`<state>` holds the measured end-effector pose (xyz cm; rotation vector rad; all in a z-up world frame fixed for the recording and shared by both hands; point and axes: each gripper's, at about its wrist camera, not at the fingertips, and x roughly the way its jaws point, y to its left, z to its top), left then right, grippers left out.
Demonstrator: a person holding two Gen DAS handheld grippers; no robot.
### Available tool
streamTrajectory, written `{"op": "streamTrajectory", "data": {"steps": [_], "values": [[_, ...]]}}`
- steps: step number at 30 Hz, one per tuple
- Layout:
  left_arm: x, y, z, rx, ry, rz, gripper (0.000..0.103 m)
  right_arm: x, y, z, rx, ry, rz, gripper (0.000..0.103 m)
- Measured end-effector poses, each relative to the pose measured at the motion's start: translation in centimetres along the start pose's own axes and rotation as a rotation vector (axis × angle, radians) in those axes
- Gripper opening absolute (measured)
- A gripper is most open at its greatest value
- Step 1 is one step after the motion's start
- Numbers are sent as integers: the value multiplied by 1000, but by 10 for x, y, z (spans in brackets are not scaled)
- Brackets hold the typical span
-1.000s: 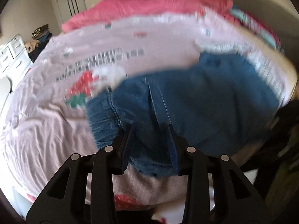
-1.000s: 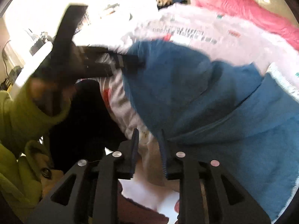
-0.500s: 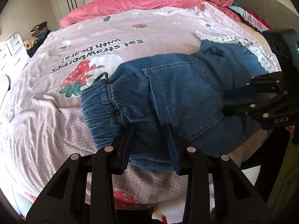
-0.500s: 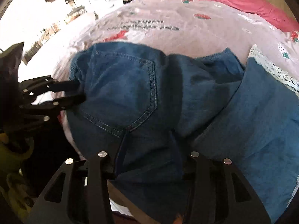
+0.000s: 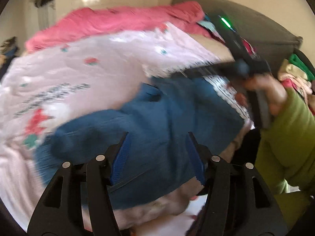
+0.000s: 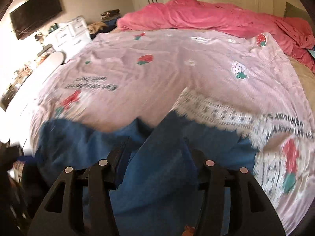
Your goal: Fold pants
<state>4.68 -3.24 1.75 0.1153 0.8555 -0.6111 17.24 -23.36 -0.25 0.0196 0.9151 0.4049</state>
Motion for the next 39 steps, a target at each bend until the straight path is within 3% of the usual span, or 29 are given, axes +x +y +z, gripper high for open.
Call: {"op": "streamTrajectory", "data": {"steps": [4,7,10,13,19,20,22,23,27,31,37,39], "values": [[44,-5,9,-42,67,-121,44,39,-13,36,8,44,-93,50],[71,-3,7,-62,94,-117,40,69,-18,56,22,91,-80,50],[86,0,-3,-99,115,-149,27,94,-21,67,14,139,-142,50],[93,-7,-11,-58,128,-157,13,113,-23,73,8,168,-170,50],[96,-11,-12,-47,122,-163,12,142,-30,79,58,214,-217,51],[94,-9,-12,-52,121,-170,12,142,-33,78,64,207,-214,47],[93,-5,-13,-56,116,-177,12,141,-39,80,70,178,-216,16],[91,-3,-14,-55,114,-180,12,135,-43,79,83,156,-177,10],[88,2,-17,-44,107,-178,12,90,-55,67,94,50,-168,9],[85,-1,-15,-25,93,-153,18,27,-80,42,184,-49,-124,9],[84,-7,-11,1,74,-122,21,-62,-122,-30,347,-148,-105,9],[85,-10,-9,15,70,-111,13,-81,-135,-58,412,-158,-105,9]]}}
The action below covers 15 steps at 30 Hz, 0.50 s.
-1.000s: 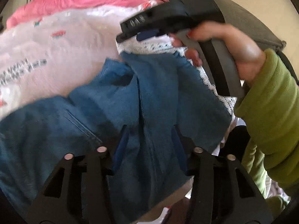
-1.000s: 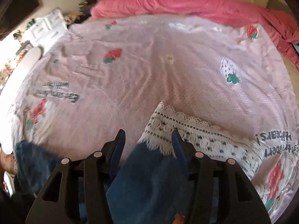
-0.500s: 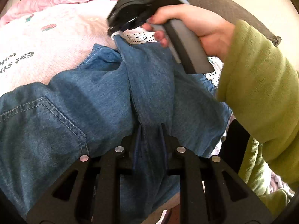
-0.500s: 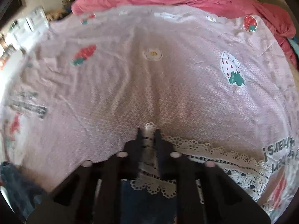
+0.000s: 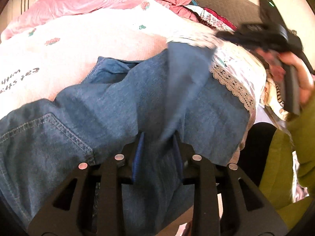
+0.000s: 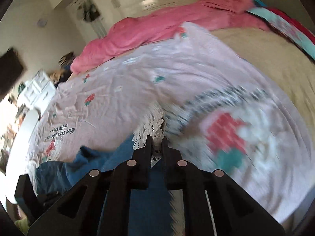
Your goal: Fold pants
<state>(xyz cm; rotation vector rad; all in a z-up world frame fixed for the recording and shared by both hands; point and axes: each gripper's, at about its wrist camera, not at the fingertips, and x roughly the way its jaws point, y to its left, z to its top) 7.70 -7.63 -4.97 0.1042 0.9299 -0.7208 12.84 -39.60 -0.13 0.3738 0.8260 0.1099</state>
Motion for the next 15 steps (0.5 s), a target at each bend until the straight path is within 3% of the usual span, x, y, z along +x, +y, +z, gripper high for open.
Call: {"op": "streamTrajectory", "data": {"steps": [1,10,15], "values": [[0,-2,0,8,1,-6,0,-6,-8,-5,20,-2,3,9],[-29,-16,-5,101,-22,2,0,-60,-34,-60,84,12,41,9],[-31,-25,-13,144,4,-6,0,-62,-41,-91,84,96,0,9]]}}
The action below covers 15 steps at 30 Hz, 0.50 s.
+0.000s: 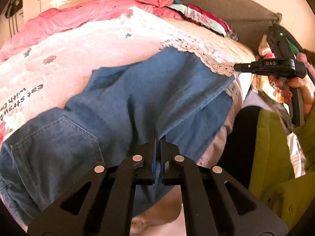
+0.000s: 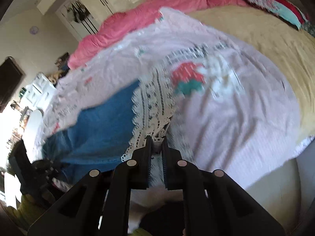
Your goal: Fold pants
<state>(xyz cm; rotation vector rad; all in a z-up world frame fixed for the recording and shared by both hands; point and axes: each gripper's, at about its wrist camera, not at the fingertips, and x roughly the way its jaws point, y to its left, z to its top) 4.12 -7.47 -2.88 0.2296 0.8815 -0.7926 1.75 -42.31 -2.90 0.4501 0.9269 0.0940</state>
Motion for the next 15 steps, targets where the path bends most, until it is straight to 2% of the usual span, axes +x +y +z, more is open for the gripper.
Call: {"op": "streamTrajectory", "data": {"steps": [5,9,15], "values": [[5,-12,-7,46,33,2,0,9,-18,-18,55,56,-8,9],[3,-18,-10,81,43,17,0,11,-21,-23,37,77,-9,9],[12,-24,-18,97,87,14,0,21,-30,-25,40,104,-57,15]]}}
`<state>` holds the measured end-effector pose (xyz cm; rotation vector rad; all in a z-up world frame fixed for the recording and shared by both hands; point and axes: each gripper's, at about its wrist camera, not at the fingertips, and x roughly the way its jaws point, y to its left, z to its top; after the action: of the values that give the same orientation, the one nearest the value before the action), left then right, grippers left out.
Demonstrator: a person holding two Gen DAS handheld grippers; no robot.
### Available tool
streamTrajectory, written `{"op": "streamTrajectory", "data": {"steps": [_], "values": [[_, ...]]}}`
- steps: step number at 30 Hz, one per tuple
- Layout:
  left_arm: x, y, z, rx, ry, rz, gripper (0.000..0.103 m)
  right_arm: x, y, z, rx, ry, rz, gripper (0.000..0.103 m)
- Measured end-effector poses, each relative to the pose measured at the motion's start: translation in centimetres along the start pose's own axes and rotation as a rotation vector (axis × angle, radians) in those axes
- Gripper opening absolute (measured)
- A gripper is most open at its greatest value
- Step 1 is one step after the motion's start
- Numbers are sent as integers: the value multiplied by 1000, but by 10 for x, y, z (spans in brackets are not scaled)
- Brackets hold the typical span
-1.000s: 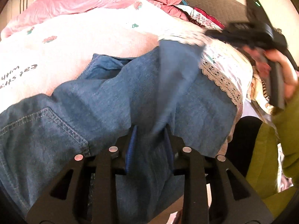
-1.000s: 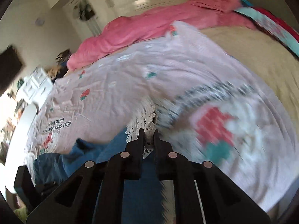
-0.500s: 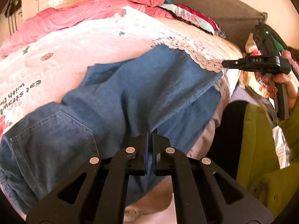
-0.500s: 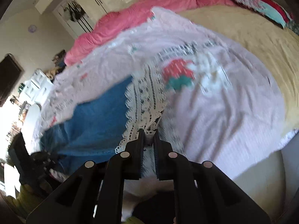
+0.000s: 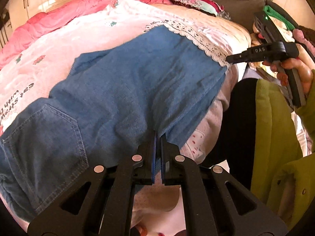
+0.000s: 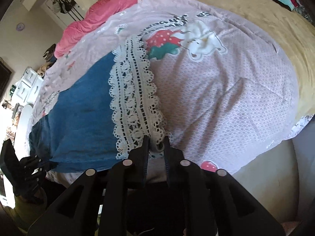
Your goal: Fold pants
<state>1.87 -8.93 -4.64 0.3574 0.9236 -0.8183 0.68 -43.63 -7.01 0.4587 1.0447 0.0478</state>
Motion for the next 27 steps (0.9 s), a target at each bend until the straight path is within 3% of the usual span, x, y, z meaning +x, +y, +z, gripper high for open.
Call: {"op": "streamTrajectory", "data": {"steps": [4,6,9,12,14,20,22,25,27], "values": [[4,-2,-3,10,13,-9,0,-2,2,-1,-28,5,-31,18],[9,-2,-6,5,35,-13,0,-4,6,0,-61,6,-81,29],[7,-2,-8,2,33,-29,4,-19,16,2,-133,-53,-136,31],[0,-1,-10,-13,21,-55,21,-31,44,-1,-293,-103,-100,44],[-8,1,-11,-22,7,-55,27,-27,73,-9,-427,-88,-67,45],[-59,40,-22,-159,-82,88,40,4,159,-50,-833,-41,-19,45],[-81,63,-32,-239,-115,194,51,17,178,-62,-927,-20,-12,45],[-103,94,-53,-348,-124,341,52,30,196,-75,-1016,0,-13,45],[-108,112,-66,-425,-113,389,54,37,202,-78,-1052,10,-20,45]]}}
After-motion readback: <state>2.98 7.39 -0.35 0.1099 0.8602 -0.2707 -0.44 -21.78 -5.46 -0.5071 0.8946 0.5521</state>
